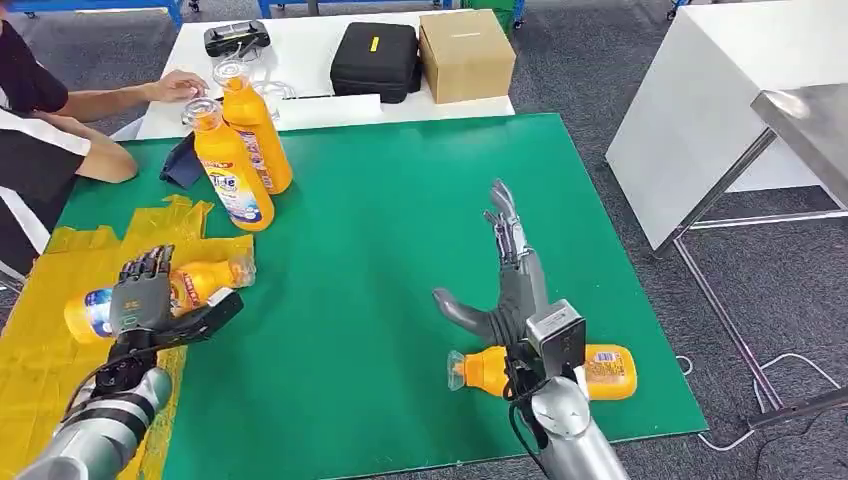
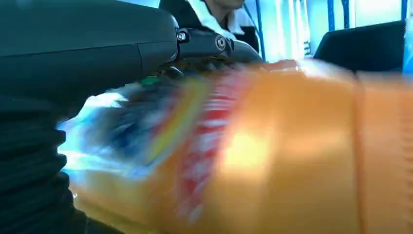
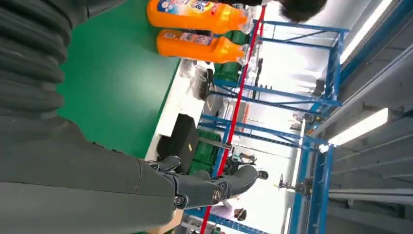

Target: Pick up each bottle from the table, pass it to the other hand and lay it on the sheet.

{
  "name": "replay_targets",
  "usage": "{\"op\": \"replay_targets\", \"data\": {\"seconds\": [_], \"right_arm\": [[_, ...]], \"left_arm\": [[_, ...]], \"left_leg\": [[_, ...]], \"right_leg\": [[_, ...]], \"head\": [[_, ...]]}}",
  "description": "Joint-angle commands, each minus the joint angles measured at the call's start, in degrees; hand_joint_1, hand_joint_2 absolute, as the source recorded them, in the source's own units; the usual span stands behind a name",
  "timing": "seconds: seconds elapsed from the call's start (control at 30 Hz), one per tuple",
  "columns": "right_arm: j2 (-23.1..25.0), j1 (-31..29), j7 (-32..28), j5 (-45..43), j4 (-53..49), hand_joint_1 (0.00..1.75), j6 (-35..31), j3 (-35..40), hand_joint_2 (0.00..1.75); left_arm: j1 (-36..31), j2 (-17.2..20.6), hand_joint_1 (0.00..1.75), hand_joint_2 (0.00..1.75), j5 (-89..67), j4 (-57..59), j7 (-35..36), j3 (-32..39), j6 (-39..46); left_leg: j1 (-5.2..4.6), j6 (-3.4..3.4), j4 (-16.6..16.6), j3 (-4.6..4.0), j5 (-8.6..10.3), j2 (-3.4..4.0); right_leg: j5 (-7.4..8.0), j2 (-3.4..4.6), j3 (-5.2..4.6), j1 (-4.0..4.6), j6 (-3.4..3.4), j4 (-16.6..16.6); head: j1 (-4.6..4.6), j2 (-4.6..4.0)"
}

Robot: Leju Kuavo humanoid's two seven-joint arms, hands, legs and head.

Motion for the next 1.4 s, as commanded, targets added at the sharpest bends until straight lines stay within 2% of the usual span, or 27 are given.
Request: {"op": "replay_targets", "data": {"seconds": [0.03,0.27,0.37,0.5,0.57,0.6,0.7,0.77,0.83,0.97,1.2,1.27,1.4], "right_arm": [[-0.1,-1.5,0.3,0.4,3.3,0.0,-0.7,0.2,1.75],[-0.2,-1.4,0.9,1.5,3.7,0.0,-1.0,0.2,1.75],[-0.4,-1.2,1.2,2.1,4.0,0.0,-1.1,0.1,1.75],[-0.4,-1.2,1.2,2.1,4.1,0.0,-1.1,0.1,1.75],[-0.7,-1.0,1.0,3.3,3.9,0.0,-1.9,0.2,1.75],[-1.2,-0.6,0.4,5.2,3.5,0.0,-3.3,0.5,1.75],[-2.4,0.7,0.4,8.8,1.9,0.0,-5.4,0.7,1.75],[-3.1,1.8,0.9,11.2,0.7,0.0,-6.2,0.5,1.75],[-3.5,2.6,1.3,12.6,-0.1,0.0,-6.6,0.3,1.75],[-5.1,4.2,2.7,17.8,-1.7,0.0,-7.4,0.1,1.75],[-5.0,4.4,2.7,17.9,-1.8,0.0,-7.5,-0.2,1.75],[-6.0,4.6,4.0,22.3,-1.9,0.0,-7.6,0.3,1.75],[-9.8,6.2,7.4,31.5,-3.0,0.0,-5.8,1.3,1.75]], "left_arm": [[-2.4,-2.1,0.0,1.75,2.3,3.6,-1.9,4.1,-3.2],[-2.0,-3.6,0.0,1.75,8.8,2.8,-6.8,7.5,-6.1],[-1.1,-4.9,0.0,1.75,16.7,0.7,-13.6,11.0,-8.1],[-1.0,-5.0,0.0,1.75,16.8,0.7,-13.7,11.0,-8.1],[0.9,-6.0,0.0,1.75,23.1,-3.2,-21.3,12.5,-7.0],[3.8,-6.9,0.0,1.75,30.0,-8.8,-29.2,12.7,-6.9],[12.3,-8.1,0.0,1.75,38.5,-28.4,-34.6,9.5,-6.7],[16.4,-8.6,0.0,1.75,43.2,-40.2,-34.8,8.1,-8.4],[18.4,-8.5,0.0,1.75,44.3,-46.5,-33.0,6.9,-9.3],[22.5,-9.2,0.0,1.75,49.5,-57.6,-35.3,5.7,-11.3],[23.1,-9.2,0.0,1.75,49.4,-58.2,-35.1,5.5,-11.1],[23.9,-9.6,0.0,1.75,51.0,-59.7,-37.4,5.3,-11.3],[27.6,-10.9,0.0,1.75,52.1,-65.9,-37.5,3.6,-12.8]], "left_leg": [[0.07,-0.05,0.0,0.22,-0.1,-0.09],[0.05,-0.05,0.0,0.23,-0.09,-0.13],[0.08,-0.06,0.0,0.34,-0.14,-0.18],[0.03,-0.04,0.0,0.23,-0.06,-0.13],[0.06,-0.06,0.0,0.31,-0.09,-0.14],[0.03,-0.05,0.0,0.26,-0.06,-0.1],[0.01,-0.03,-0.1,0.24,-0.06,-0.09],[0.04,-0.03,0.0,0.19,-0.1,-0.09],[0.08,-0.04,0.1,0.23,-0.21,-0.17],[0.06,-0.07,0.1,0.11,-0.17,-0.12],[0.03,-0.08,0.0,0.16,-0.16,-0.06],[0.07,-0.11,0.1,0.28,-0.23,-0.11],[0.04,-0.07,0.0,0.22,-0.18,-0.1]], "right_leg": [[-0.09,-0.03,0.24,0.06,-0.07,0.0],[-0.09,-0.07,0.26,0.04,-0.07,0.0],[-0.15,-0.1,0.39,0.06,-0.09,0.0],[-0.08,-0.07,0.27,0.03,-0.05,0.0],[-0.11,-0.06,0.36,0.05,-0.07,-0.1],[-0.07,-0.03,0.29,0.02,-0.06,-0.1],[-0.07,-0.04,0.27,0.01,-0.04,-0.1],[-0.1,-0.04,0.25,0.04,-0.03,-0.1],[-0.2,-0.1,0.33,0.07,-0.04,0.0],[-0.12,-0.06,0.15,0.06,-0.04,0.0],[-0.14,0.01,0.16,0.02,0.0,0.0],[-0.21,-0.02,0.3,0.07,-0.03,0.0],[-0.17,-0.02,0.25,0.03,0.02,-0.1]], "head": [[0.0,0.0],[0.0,0.0],[0.0,0.0],[0.0,0.0],[0.02,0.0],[0.02,0.0],[0.0,0.0],[0.0,0.0],[0.02,0.0],[0.02,0.0],[0.02,0.0],[0.0,0.0],[0.0,0.0]]}}
